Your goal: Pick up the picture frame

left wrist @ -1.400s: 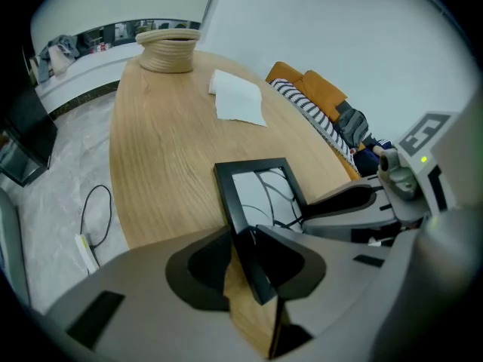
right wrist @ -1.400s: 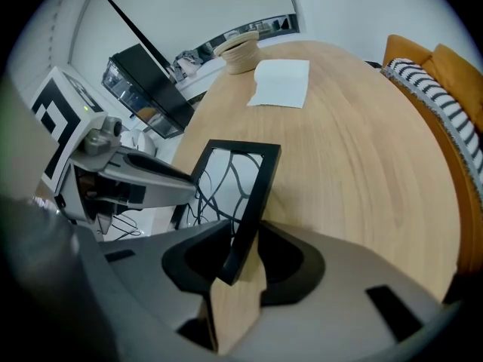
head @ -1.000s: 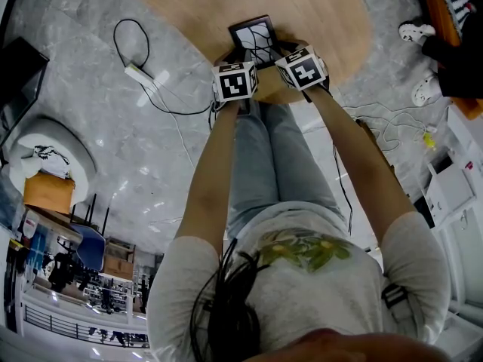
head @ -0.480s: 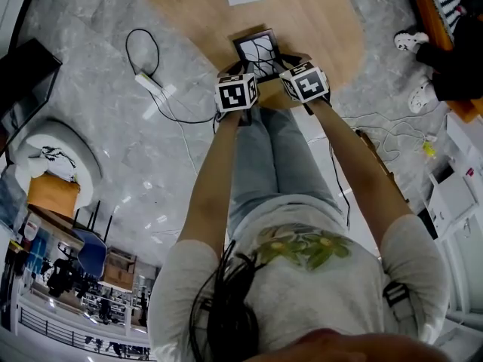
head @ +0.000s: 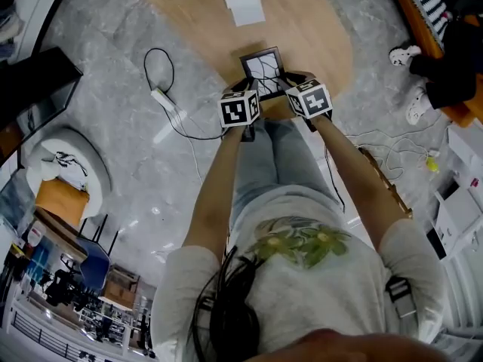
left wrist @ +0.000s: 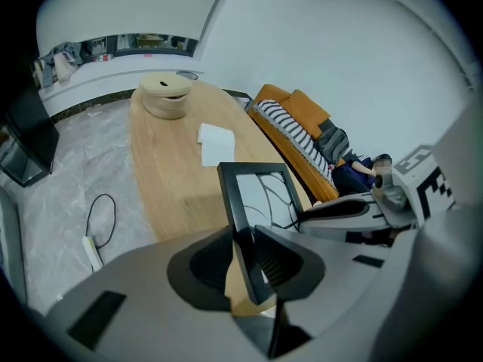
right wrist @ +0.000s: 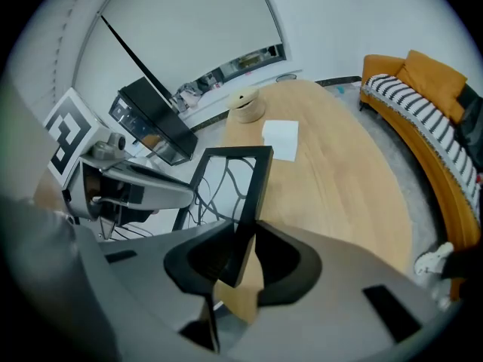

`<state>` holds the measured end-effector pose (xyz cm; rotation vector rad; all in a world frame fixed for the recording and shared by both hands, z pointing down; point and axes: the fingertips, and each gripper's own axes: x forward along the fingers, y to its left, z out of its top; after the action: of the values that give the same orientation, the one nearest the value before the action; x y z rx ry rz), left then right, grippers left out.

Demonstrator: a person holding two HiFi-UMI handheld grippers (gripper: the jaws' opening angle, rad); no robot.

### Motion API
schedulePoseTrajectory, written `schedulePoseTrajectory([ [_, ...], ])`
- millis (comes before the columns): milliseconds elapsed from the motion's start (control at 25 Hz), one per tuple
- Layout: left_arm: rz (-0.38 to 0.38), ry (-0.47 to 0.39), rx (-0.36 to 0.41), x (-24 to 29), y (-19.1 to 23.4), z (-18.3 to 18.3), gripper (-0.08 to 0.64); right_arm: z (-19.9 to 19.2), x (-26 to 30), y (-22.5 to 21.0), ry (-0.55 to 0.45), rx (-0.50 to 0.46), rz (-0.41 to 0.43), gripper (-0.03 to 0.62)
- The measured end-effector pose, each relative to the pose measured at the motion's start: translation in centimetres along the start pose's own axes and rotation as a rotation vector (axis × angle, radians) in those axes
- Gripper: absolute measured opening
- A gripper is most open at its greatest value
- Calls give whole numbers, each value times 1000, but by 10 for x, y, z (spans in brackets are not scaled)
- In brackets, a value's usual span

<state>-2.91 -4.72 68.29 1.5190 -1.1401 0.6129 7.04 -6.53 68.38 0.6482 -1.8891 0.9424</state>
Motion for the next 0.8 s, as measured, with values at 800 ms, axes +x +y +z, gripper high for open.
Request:
schedulePoseTrajectory([
  [800,-47,-118,52,-120,-59,8,98,12,-120,61,-210,34,2,92],
])
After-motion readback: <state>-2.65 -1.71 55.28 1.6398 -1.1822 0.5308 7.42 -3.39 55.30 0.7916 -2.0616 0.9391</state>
